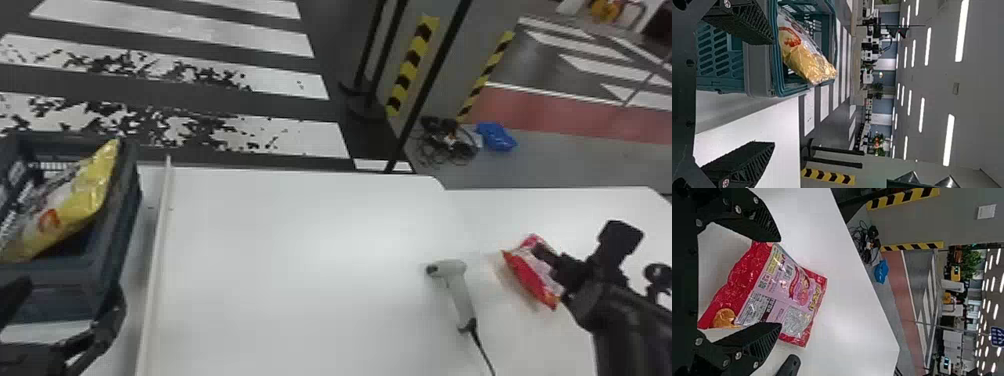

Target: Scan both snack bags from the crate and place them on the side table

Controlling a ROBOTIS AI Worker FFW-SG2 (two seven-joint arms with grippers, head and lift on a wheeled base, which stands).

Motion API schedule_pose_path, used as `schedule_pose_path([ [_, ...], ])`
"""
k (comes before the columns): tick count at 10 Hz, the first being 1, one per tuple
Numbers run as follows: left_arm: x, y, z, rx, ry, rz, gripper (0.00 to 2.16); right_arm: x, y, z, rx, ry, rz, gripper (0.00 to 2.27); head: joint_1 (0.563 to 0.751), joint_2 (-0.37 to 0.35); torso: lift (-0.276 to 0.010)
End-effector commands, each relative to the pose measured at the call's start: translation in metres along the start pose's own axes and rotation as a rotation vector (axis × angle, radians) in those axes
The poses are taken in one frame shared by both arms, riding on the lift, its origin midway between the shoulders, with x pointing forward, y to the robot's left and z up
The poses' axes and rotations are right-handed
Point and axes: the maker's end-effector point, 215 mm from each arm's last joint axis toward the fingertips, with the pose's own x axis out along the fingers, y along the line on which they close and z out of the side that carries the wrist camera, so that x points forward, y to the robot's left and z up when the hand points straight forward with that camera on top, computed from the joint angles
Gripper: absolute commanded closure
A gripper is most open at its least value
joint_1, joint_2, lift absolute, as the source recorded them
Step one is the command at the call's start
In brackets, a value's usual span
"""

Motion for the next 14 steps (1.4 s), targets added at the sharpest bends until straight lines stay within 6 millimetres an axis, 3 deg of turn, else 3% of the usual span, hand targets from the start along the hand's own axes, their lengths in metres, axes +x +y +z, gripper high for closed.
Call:
schedule_pose_path([
  [1,0.000,0.000,0.002,-0.001,-0.004,0.003,0.08,-0.012,0.024,0.016,-0.017,-0.048,0.038,0.04,0.695,-0.350,-0.095],
  [5,0.001,-0.001,0.003,0.003,-0.004,0.002,0.08,-0.069,0.141,0.026,-0.108,-0.176,0.228,0.04,0.695,-0.350,-0.095],
  [7,0.001,-0.001,0.002,0.004,-0.002,0.004,0.08,-0.103,0.188,0.019,-0.120,-0.219,0.316,0.04,0.695,-0.350,-0.095],
  [9,0.002,-0.004,0.004,0.001,-0.007,0.000,0.08,-0.142,0.232,0.000,-0.155,-0.256,0.410,0.04,0.695,-0.350,-0.095],
  [14,0.004,-0.012,0.011,0.006,-0.017,-0.015,0.08,-0.222,0.297,-0.054,-0.208,-0.347,0.542,0.05,0.695,-0.265,-0.095],
])
